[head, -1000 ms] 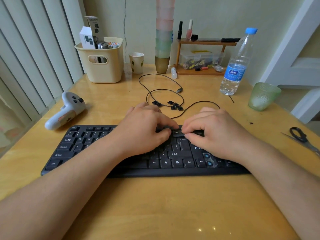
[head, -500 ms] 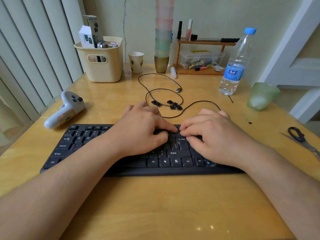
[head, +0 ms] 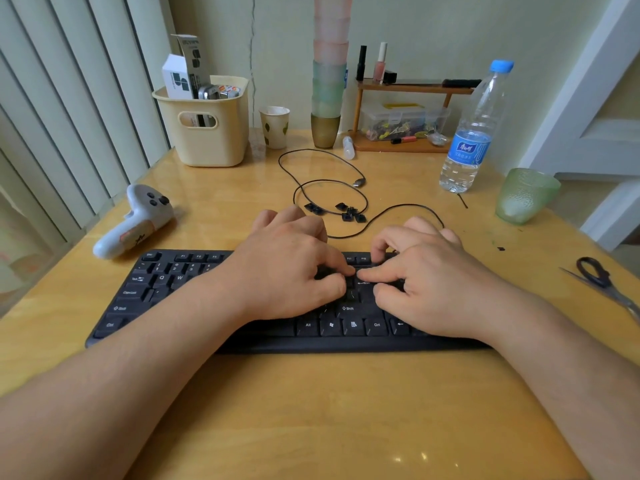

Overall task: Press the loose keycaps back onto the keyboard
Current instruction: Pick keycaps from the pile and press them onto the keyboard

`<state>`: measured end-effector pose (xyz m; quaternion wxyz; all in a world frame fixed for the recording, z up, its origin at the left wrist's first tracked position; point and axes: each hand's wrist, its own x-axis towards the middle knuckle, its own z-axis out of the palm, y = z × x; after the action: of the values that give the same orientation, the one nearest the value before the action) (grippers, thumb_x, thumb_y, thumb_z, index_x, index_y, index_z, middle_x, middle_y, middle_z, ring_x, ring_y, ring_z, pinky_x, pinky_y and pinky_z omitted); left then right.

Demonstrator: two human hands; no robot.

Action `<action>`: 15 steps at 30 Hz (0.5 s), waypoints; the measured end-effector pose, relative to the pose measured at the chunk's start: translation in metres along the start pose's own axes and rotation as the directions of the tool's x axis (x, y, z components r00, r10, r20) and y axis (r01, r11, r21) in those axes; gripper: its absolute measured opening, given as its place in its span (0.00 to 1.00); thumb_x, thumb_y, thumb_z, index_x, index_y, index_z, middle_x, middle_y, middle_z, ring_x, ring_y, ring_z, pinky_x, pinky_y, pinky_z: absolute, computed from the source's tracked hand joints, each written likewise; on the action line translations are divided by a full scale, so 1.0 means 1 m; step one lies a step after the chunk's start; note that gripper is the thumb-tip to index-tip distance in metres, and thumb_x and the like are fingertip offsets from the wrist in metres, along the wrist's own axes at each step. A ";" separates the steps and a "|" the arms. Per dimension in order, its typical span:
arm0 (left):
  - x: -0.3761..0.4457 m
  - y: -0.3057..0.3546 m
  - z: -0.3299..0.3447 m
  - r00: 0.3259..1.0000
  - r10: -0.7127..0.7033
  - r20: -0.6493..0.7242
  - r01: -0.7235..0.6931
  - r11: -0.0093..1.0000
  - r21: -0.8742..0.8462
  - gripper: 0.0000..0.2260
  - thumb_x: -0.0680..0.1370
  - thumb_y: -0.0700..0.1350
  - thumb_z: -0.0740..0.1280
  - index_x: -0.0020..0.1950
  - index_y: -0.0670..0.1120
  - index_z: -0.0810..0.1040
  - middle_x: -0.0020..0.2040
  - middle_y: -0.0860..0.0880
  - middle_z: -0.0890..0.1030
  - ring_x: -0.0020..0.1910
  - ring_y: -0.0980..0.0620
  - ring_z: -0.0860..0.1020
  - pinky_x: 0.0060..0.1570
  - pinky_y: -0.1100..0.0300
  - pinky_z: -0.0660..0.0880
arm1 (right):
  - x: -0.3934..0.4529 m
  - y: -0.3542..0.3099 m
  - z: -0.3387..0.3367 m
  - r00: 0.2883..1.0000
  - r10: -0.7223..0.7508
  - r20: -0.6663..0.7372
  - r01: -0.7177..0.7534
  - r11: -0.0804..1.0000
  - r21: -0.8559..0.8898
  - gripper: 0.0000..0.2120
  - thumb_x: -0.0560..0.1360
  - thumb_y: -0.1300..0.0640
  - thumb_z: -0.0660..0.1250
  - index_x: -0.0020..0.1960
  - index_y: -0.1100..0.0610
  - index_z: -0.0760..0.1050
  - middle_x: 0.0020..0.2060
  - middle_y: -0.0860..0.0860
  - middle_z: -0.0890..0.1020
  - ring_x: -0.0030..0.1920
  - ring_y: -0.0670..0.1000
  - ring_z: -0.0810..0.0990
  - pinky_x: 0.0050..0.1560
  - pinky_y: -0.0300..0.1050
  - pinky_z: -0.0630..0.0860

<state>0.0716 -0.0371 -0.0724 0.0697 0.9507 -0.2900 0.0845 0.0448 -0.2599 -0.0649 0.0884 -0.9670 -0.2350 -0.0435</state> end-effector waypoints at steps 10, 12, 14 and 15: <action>-0.002 0.001 0.003 0.999 0.034 -0.026 -0.034 0.999 0.010 0.25 0.76 0.67 0.48 0.70 0.71 0.73 0.49 0.58 0.68 0.56 0.55 0.62 0.55 0.54 0.58 | 0.006 0.010 0.006 0.972 0.072 -0.223 -0.026 0.978 0.205 0.13 0.78 0.56 0.67 0.51 0.41 0.86 0.48 0.35 0.77 0.54 0.44 0.71 0.61 0.55 0.71; -0.002 0.000 0.002 0.999 0.043 0.020 -0.043 0.999 -0.002 0.25 0.77 0.68 0.48 0.71 0.72 0.72 0.50 0.59 0.68 0.57 0.55 0.62 0.56 0.54 0.58 | 0.015 0.014 -0.005 0.948 0.161 -0.276 -0.065 0.943 0.326 0.13 0.77 0.59 0.67 0.49 0.43 0.86 0.47 0.36 0.80 0.49 0.42 0.76 0.56 0.47 0.75; -0.001 -0.001 0.001 0.998 0.039 0.041 -0.038 0.999 -0.024 0.24 0.78 0.68 0.49 0.70 0.72 0.73 0.52 0.58 0.69 0.58 0.55 0.63 0.57 0.54 0.60 | 0.032 0.017 -0.019 0.956 0.209 -0.207 -0.132 0.933 0.335 0.13 0.78 0.58 0.67 0.48 0.41 0.86 0.46 0.37 0.82 0.42 0.42 0.78 0.46 0.41 0.76; 0.000 0.000 0.000 0.998 0.038 0.039 -0.037 0.999 -0.030 0.23 0.78 0.68 0.50 0.70 0.71 0.73 0.52 0.58 0.69 0.58 0.55 0.63 0.58 0.53 0.61 | 0.044 0.018 -0.024 0.965 0.216 -0.152 -0.163 0.940 0.299 0.12 0.78 0.57 0.67 0.49 0.41 0.85 0.46 0.37 0.82 0.40 0.41 0.78 0.42 0.37 0.74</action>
<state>0.0713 -0.0373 -0.0729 0.0762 0.9455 -0.3104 0.0625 0.0909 -0.2605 -0.0383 0.2514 -0.9543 -0.1352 -0.0889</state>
